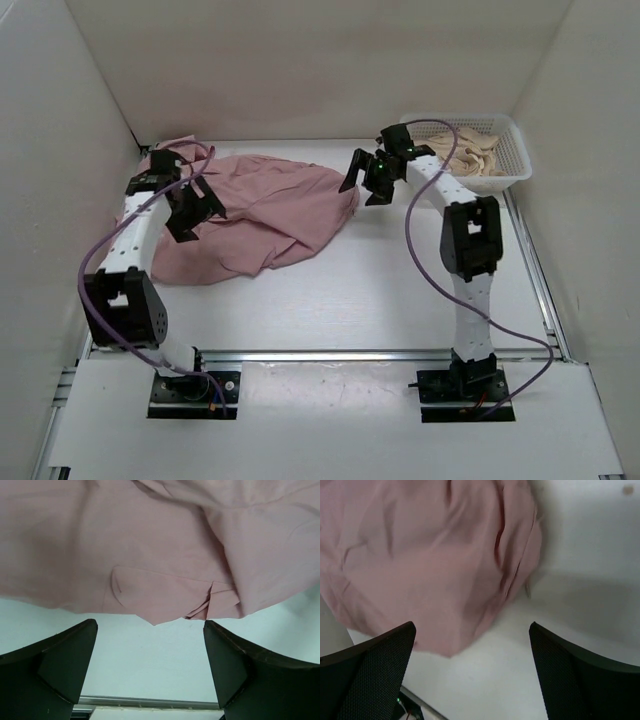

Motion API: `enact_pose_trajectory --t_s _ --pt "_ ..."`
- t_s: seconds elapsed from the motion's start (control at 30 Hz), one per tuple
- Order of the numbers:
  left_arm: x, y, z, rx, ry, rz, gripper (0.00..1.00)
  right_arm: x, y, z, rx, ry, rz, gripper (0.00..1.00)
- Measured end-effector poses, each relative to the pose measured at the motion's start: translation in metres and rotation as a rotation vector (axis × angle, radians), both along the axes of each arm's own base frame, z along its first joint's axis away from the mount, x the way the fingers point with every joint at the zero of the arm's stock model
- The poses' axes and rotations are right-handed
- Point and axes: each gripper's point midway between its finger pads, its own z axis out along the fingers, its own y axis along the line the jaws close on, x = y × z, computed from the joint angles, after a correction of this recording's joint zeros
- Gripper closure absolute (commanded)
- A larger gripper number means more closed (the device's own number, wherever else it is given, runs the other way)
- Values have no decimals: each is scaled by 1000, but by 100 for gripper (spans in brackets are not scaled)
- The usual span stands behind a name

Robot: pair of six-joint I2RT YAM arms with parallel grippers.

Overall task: Fold and stack the trousers
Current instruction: Flatten the trousers out

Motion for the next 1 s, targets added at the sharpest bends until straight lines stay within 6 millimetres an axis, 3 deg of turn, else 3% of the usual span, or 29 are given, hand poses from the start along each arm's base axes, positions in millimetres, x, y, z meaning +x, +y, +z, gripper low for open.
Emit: enact_pose_trajectory --t_s 0.07,0.2,0.23,0.3,0.33,0.47,0.57,0.67,0.73,0.83,0.93,1.0 --pt "-4 13 17 -13 -52 40 1 19 7 -20 3 17 -11 5" --pt "-10 26 55 -19 -172 73 1 36 13 -61 -10 78 -31 26" --pt "-12 25 61 -21 -189 71 1 37 15 -67 -8 96 -37 50" --pt "-14 24 66 -27 -207 64 1 41 16 -67 -17 85 -46 80" --pt "-15 24 66 -30 -206 61 1 43 16 -65 -18 84 -60 100" --pt "-18 30 60 -32 -187 70 0 40 8 -65 -67 71 -117 100" --pt "-21 34 57 -37 -174 77 0 3 -15 -59 -134 107 -185 100" --pt "-23 35 54 -43 -168 76 0 -48 -52 -30 -169 111 -271 100" --pt "-24 33 51 -52 -160 68 0 -78 -86 -3 -159 73 -347 100" --pt "-28 31 44 -69 -140 61 0 -113 -155 24 -133 13 -525 100" --pt "-36 29 31 -83 -99 64 0 -157 -222 24 -142 11 -740 100" --pt "-44 29 21 -93 -59 78 0 -192 -241 18 -162 36 -822 100"
